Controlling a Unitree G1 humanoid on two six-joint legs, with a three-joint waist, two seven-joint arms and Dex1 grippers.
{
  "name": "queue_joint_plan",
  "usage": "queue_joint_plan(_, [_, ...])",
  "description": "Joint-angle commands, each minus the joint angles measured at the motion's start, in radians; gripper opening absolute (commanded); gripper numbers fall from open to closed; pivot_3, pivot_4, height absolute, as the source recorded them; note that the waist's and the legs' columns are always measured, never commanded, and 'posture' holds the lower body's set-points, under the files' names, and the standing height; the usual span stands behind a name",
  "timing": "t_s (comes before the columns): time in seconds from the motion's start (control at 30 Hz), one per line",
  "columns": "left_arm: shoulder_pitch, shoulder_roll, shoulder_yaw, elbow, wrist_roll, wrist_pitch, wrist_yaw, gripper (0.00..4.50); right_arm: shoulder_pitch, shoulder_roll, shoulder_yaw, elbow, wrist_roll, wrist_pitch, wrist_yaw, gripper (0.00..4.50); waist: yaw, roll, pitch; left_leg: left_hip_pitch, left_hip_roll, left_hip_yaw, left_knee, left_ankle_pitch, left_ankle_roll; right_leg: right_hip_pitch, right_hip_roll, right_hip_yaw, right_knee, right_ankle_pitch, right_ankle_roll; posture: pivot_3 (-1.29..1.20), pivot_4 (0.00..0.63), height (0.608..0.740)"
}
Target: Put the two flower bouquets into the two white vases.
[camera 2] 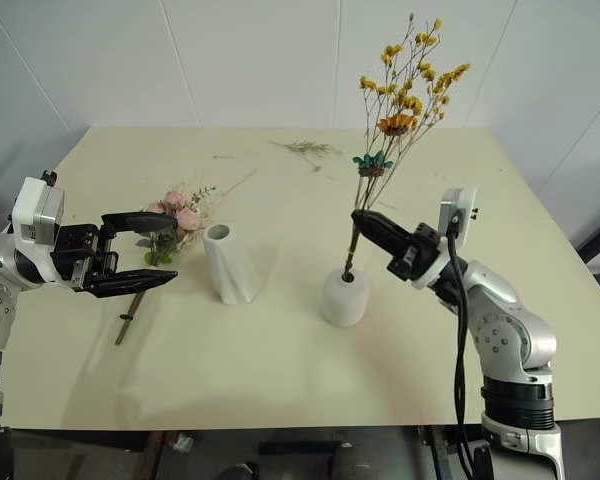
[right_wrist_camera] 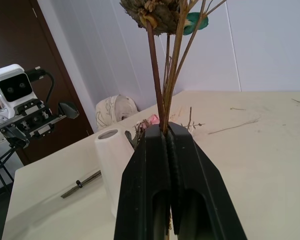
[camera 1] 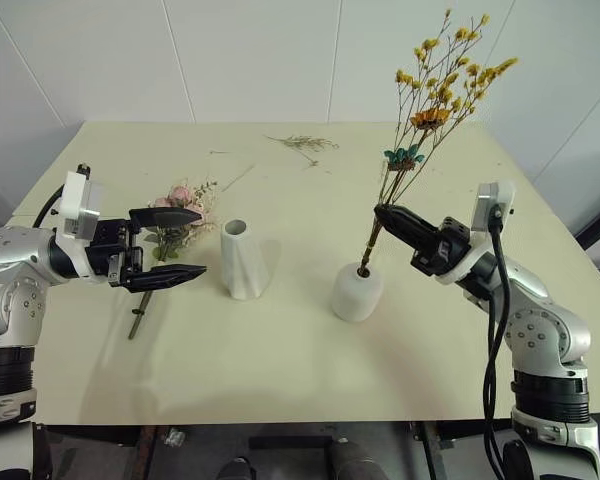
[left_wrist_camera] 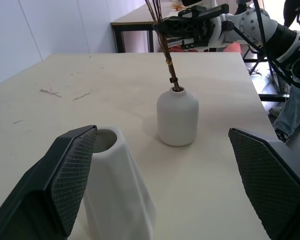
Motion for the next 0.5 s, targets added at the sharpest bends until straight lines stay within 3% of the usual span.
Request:
queue_joint_plan(0.03, [-0.016, 0.010, 0.028, -0.024, -0.006, -0.013, 0.003, 4.50, 0.017, 0.010, -0.002, -0.034, 0.000, -0.038, 0.010, 0.01, 0.001, 0.000, 0.000, 0.000, 0.000, 0.000, 0.000, 0.000, 0.000, 0.000, 0.000, 0.000, 0.000, 0.000, 0.000, 0.00, 0.150, 0.740])
queue_joint_plan(0.5, [-0.043, 0.005, 0.016, -0.001, 0.002, -0.025, -0.002, 4.50, 0.086, -0.016, -0.009, -0.031, -0.062, -0.122, 0.062, 0.01, 0.011, 0.000, 0.000, 0.000, 0.000, 0.000, 0.000, 0.000, 0.000, 0.000, 0.000, 0.000, 0.000, 0.000, 0.000, 0.00, 0.150, 0.740])
